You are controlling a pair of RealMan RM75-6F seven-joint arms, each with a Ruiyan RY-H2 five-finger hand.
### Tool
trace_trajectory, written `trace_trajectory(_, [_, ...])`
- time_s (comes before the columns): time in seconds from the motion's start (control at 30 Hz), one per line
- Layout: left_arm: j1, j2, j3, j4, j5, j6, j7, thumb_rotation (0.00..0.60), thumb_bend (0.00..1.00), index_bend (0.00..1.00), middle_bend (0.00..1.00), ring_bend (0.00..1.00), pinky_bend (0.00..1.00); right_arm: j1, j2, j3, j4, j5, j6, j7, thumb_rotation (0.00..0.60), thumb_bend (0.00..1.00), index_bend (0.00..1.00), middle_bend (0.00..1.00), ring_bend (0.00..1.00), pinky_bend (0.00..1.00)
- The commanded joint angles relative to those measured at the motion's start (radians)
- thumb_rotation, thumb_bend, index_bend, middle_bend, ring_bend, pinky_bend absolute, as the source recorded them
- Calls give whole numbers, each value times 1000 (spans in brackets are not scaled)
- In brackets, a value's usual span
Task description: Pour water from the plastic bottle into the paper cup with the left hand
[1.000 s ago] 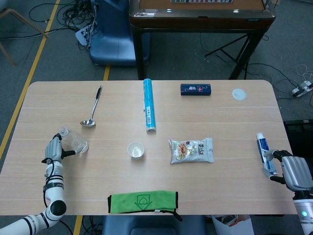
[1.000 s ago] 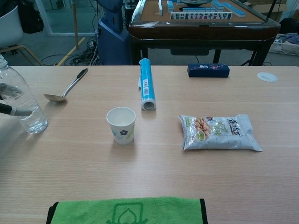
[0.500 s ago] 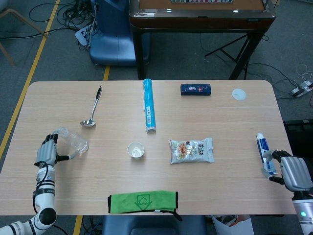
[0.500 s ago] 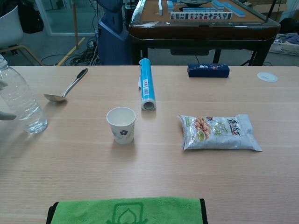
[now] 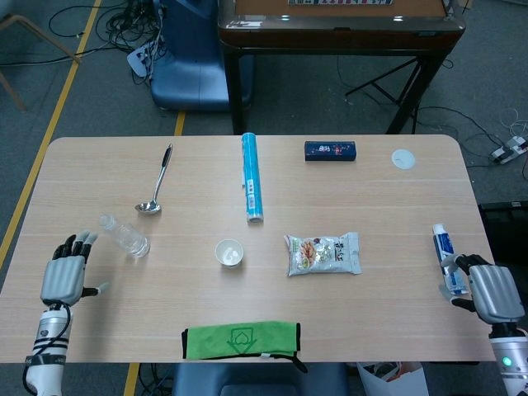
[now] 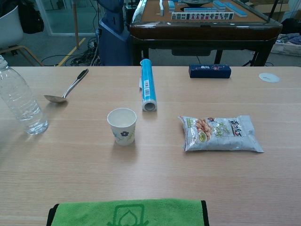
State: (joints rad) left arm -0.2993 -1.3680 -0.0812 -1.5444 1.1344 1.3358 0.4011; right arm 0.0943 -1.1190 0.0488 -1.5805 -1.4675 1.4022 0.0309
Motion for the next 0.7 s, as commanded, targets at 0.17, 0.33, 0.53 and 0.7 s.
trace_trajectory(0.17, [65, -12, 90, 83, 211, 132, -29, 600, 72, 252, 195, 168, 266, -1, -23, -1, 4, 9, 6, -86, 600, 233, 453, 497, 410, 658])
trace_trajectory(0.33, [95, 25, 139, 53, 282, 149, -36, 600, 72, 351, 357, 293, 374, -4, -26, -2, -5, 14, 8, -116, 600, 233, 453, 497, 410, 657])
trace_trajectory(0.53, [117, 78, 156, -45, 276, 133, 13, 600, 72, 369, 382, 312, 411, -6, -25, 1, -6, 31, 5, -136, 600, 233, 453, 497, 410, 658])
trace_trajectory(0.7, [123, 113, 136, -80, 264, 134, 38, 600, 72, 375, 388, 314, 444, -7, -24, 3, 1, 48, -6, -135, 600, 233, 453, 497, 410, 658])
